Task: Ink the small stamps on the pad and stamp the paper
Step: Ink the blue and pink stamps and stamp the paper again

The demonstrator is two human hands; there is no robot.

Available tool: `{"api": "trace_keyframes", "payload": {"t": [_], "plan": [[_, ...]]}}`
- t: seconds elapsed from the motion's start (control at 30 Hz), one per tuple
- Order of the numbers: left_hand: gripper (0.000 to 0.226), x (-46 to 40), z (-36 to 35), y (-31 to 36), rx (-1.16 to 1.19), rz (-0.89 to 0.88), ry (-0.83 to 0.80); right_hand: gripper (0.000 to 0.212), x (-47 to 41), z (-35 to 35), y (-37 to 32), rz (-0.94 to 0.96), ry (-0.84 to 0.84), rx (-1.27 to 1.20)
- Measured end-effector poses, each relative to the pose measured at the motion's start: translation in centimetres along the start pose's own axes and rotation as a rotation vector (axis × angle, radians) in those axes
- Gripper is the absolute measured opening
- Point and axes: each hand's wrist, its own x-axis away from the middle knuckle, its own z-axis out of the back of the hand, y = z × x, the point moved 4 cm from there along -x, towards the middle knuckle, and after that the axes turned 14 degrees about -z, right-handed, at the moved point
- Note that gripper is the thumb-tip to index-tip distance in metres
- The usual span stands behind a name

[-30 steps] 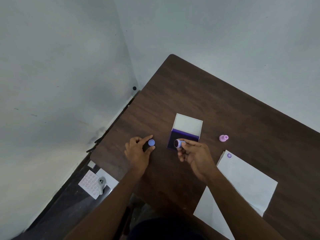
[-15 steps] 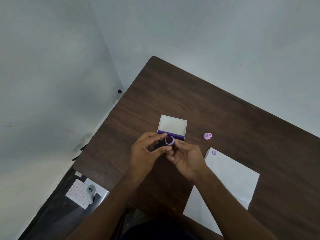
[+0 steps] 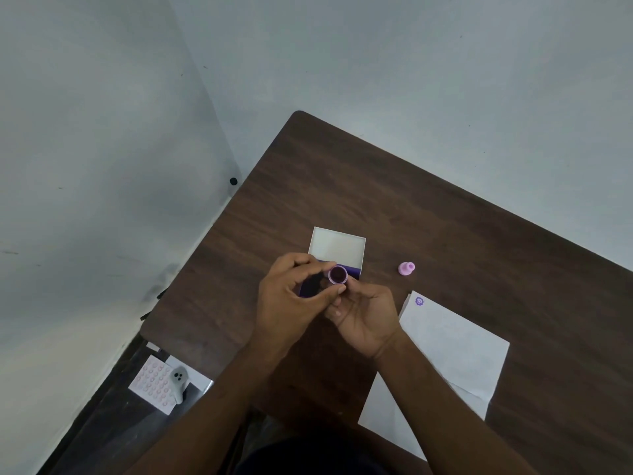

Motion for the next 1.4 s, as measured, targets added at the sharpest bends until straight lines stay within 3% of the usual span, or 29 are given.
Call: {"api": "trace_keyframes", "payload": {"t": [0.27,0.5,0.63,0.87,1.0,1.17,1.23,1.4], "plan": [[0.046,0.0,-0.4,0.2,-0.064,-0.007,-0.03,0.037,0.0,0.5,-0.1,-0.031,-0.046,-0.024],[0.043,0.1,-0.4,0.3,-0.122,-0.032,-0.011,0.062,-0.3,0.8,-0.3,0.0,-0.077,0.006],[0.044,0.0,-0.5,0.1,-0.078,-0.011,0.025,0.06,-0.7,1.3,-0.4,0.0,-0.1,-0.021],[0.039,0.7,-1.4,-1.7,-0.03,0.031,0.024,0.037,-1.1,2.7,-1.3,0.048,-0.022,0.262],[0.036,1.2,-2.0,-4.4,0.044,0.142,-0.017,0.029,-1.5,2.8,-2.3,0.14,0.206,0.496],[0.049,2.2,-2.7,-8.0,-0.041,0.236,-0.081,0.025,-1.6,2.9,-3.5,0.359,0.806,1.102],[0.058,2.8,-3.1,-9.1,-0.097,0.279,-0.131,0.024,-2.0,2.8,-3.5,0.391,0.968,1.335],[0.078,3.7,-4.8,-10.6,-0.218,0.3,-0.266,0.019,-3.9,2.5,-2.6,0.33,1.053,1.627]]}}
